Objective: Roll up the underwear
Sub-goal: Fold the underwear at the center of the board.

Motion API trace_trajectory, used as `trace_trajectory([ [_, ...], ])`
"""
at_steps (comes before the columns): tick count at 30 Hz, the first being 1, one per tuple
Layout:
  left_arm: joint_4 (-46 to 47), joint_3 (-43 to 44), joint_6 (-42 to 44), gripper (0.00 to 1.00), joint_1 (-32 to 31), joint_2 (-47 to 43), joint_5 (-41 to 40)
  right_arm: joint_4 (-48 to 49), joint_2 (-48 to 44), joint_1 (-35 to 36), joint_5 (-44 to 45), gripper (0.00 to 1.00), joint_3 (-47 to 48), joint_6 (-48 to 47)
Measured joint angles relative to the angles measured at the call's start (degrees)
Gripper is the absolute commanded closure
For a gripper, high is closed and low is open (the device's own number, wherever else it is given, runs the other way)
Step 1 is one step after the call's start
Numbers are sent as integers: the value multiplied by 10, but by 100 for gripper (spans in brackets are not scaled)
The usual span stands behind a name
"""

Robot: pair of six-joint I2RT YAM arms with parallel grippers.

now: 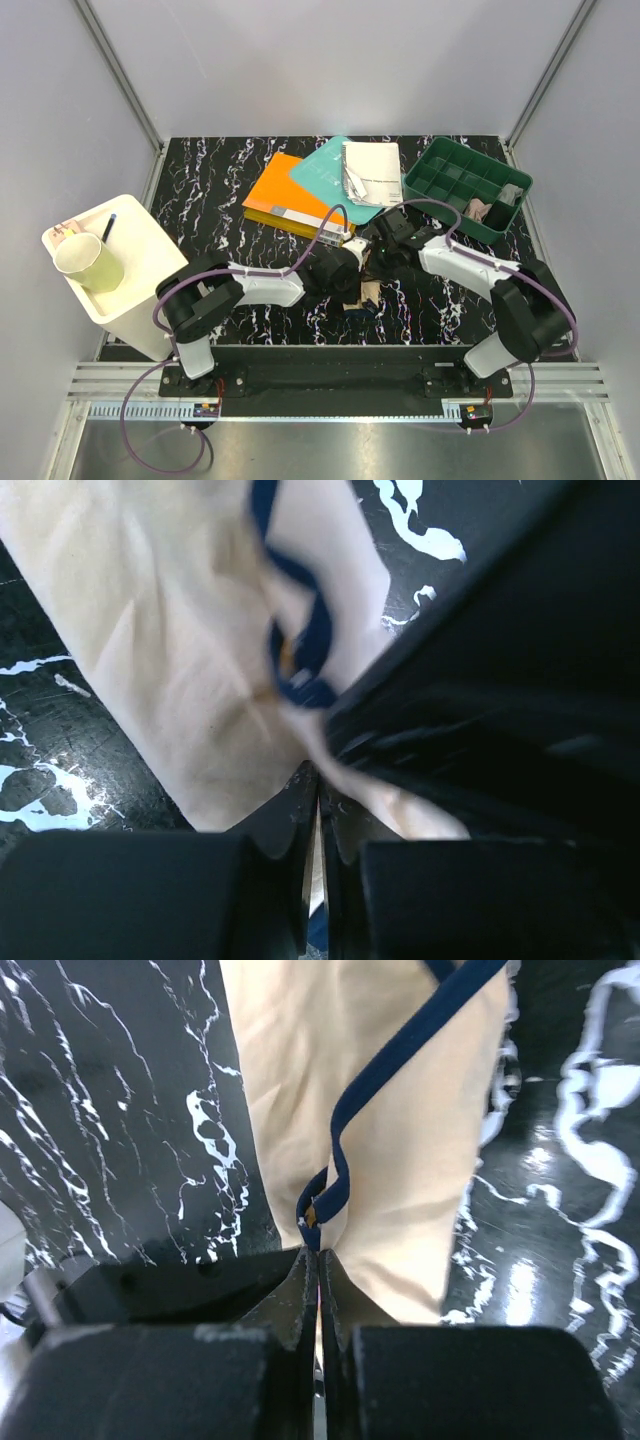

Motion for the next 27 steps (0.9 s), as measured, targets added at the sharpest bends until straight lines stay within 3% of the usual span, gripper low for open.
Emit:
trace_trajectory([
  [5, 10, -5, -3, 87, 3, 0, 4, 23, 38, 11, -5, 100, 0, 9],
  [10, 1, -8, -4, 71, 5, -10, 3, 32, 58, 11, 0, 100, -5, 12],
  [15, -27, -28, -5, 69, 5, -61, 0, 42, 79, 12, 5, 100, -6, 15],
  [16, -33, -49, -9, 70, 4, -100, -1, 47, 87, 12, 5, 100, -6, 15],
  [20, -35, -57, -18, 73, 4, -109, -4, 51, 88, 12, 5, 100, -6, 15],
  [27, -51, -61, -37, 92, 5, -83, -17, 51, 87, 12, 5, 100, -6, 16],
])
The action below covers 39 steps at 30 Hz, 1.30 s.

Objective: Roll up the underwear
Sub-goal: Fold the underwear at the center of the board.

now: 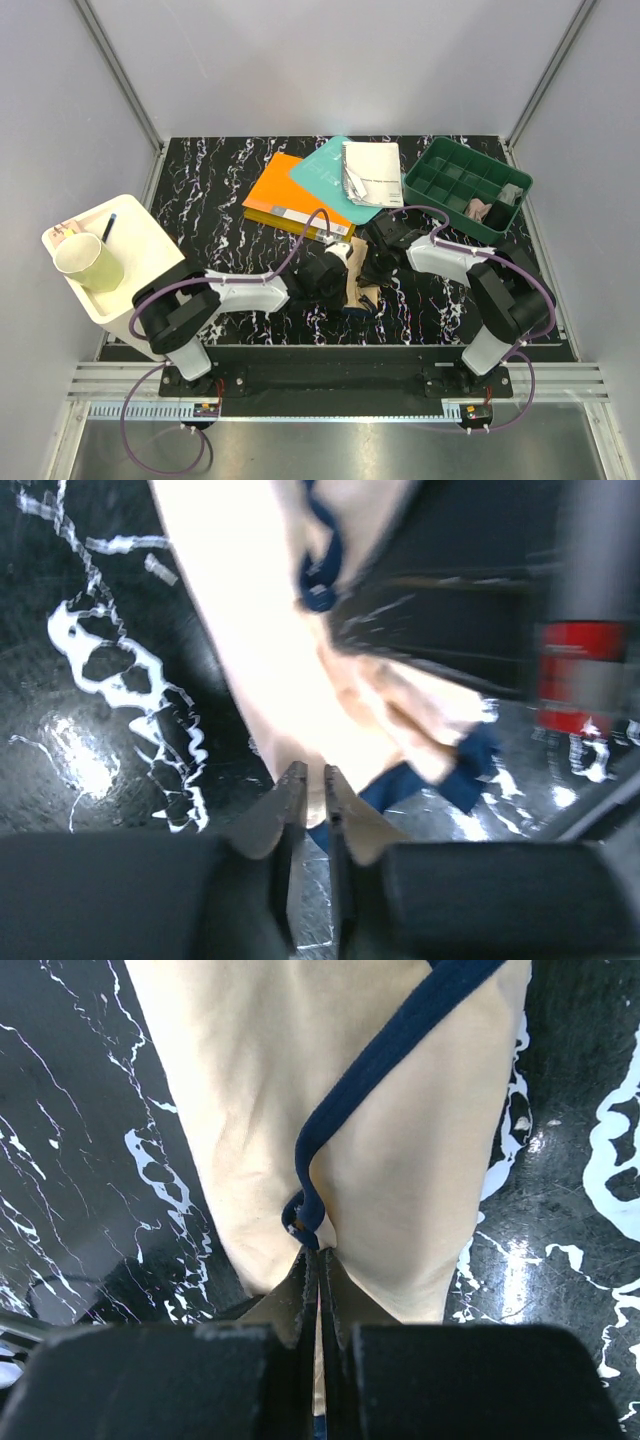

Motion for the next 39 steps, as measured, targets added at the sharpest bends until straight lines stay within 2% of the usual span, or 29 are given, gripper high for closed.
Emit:
trace_trajectory([
  [4, -1, 14, -6, 100, 7, 25, 0, 0, -5, 1, 0, 100, 0, 5],
  [17, -1, 37, -6, 100, 11, 45, 1, 1, -25, 23, 0, 100, 27, 12],
  [23, 0, 36, -6, 100, 11, 45, -1, 20, 17, 24, -1, 100, 29, 12],
  [26, -3, 35, -7, 93, 11, 41, -4, 33, 40, 24, -5, 100, 29, 12],
  [27, -6, 33, -7, 84, 11, 38, -7, 38, 42, 24, -6, 100, 29, 12],
  [29, -19, 28, -6, 75, 11, 29, -16, 45, 45, 24, -7, 100, 29, 12],
  [30, -26, 23, -7, 68, 11, 21, -20, 51, 47, 24, -9, 100, 29, 12],
  [33, -54, 9, -9, 57, 11, -8, -32, 64, 51, 24, -14, 100, 29, 14],
  [39, -87, -19, -31, 48, 12, -92, -45, 70, 52, 24, -17, 100, 29, 14],
])
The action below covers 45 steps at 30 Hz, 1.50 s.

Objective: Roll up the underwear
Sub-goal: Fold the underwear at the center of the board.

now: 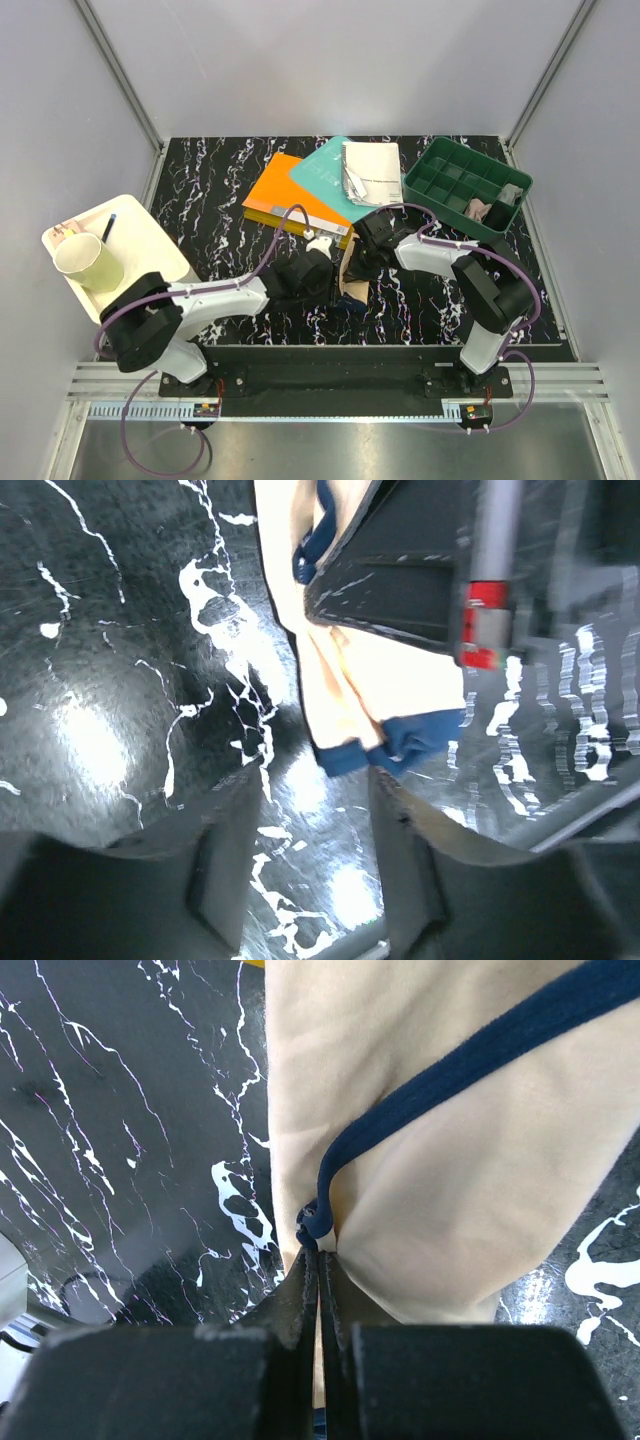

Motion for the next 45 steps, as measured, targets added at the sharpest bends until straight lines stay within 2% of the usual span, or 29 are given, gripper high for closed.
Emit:
trace_trajectory([
  [3, 7, -8, -17, 45, 0, -29, -1, 0, 0, 0, 0, 100, 0, 0],
  [4, 15, -12, -23, 39, 0, -36, -1, 0, 0, 0, 0, 100, 0, 0],
  [5, 22, -14, -27, 38, 0, -41, -1, 0, 0, 0, 0, 100, 0, 0],
  [9, 56, -22, -46, 37, 4, -44, 6, 0, 0, 0, 0, 100, 0, 0],
  [15, 89, -21, -69, 39, 22, 7, 19, 2, 0, 0, 0, 100, 0, 0],
  [22, 112, -26, -83, 52, 37, 54, 23, 2, 0, 0, 0, 100, 0, 0],
  [25, 120, -29, -87, 66, 37, 65, 24, 3, 0, 1, 0, 100, 0, 0],
  [27, 125, -29, -89, 71, 39, 72, 28, 4, 0, 1, 0, 100, 0, 0],
  [28, 130, -29, -88, 77, 40, 75, 31, 4, 0, 1, 0, 100, 0, 0],
  [34, 147, -28, -85, 99, 43, 90, 48, -13, 5, 1, 3, 100, 16, -10],
  [45, 135, -4, -80, 100, 48, 107, 60, -46, 23, 6, 10, 100, 63, -41],
])
